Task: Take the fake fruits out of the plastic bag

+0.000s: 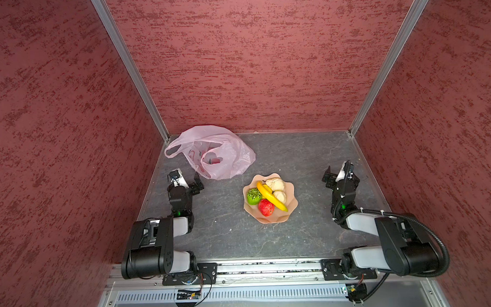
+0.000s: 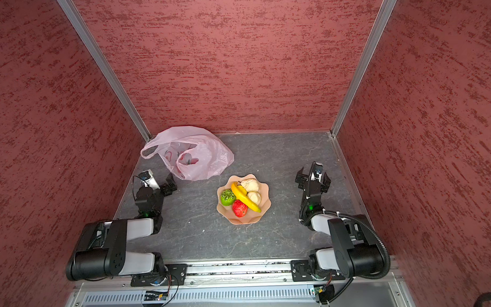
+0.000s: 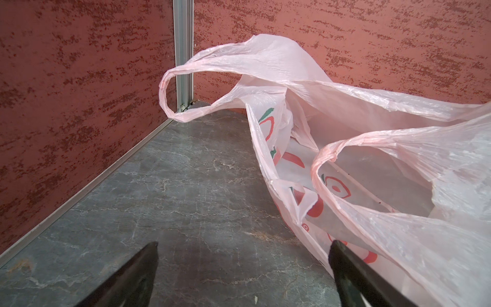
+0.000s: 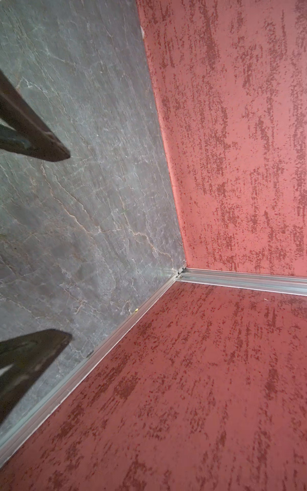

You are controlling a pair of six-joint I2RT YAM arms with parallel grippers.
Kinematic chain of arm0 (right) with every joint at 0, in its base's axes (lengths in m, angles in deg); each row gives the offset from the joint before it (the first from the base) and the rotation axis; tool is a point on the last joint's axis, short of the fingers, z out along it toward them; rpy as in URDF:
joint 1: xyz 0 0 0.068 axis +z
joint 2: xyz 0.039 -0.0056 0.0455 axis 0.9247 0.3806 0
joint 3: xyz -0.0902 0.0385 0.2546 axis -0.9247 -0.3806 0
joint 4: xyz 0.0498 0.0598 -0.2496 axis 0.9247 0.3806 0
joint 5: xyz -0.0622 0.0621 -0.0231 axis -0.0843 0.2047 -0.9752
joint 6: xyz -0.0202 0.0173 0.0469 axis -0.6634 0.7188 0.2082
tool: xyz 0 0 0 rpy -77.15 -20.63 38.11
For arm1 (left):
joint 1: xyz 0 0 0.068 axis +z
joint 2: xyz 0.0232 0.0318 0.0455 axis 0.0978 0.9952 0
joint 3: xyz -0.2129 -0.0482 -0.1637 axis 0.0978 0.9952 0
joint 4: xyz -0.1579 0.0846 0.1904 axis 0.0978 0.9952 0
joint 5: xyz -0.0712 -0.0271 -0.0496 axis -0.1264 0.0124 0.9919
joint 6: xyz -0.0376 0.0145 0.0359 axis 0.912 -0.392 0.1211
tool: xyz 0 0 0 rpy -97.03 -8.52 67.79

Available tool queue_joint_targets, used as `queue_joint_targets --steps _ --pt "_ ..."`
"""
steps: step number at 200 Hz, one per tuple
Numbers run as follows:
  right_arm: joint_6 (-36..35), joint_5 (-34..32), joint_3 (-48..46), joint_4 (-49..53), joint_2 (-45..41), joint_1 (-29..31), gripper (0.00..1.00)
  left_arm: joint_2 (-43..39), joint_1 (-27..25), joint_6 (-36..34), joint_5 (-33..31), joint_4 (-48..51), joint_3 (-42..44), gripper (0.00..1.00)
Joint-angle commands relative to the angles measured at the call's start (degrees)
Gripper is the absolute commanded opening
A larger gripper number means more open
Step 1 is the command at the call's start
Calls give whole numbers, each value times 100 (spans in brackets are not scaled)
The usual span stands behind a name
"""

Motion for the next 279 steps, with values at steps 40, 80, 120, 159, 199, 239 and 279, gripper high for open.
queue_joint_targets --steps 40,80,120,159,199,239,279 --pt "-59 264 -139 -997 434 -293 99 347 -113 -321 299 -392 -83 100" --pt "-98 649 -97 -1076 684 -376 99 602 -121 -370 408 -553 -125 100" --pt "-120 815 -67 -1056 722 -412 99 732 -150 -429 465 -424 -266 100" --pt "-88 1203 85 -817 786 -540 99 754 -218 -491 411 -170 -418 100" --pt "-35 1512 52 -983 955 -661 99 773 -286 -547 316 10 -529 100" --pt "-13 1714 4 -1145 1065 -729 99 777 -322 -565 241 63 -564 100" --pt "-17 1730 4 -1142 1076 -740 99 788 -393 -620 122 135 -611 100"
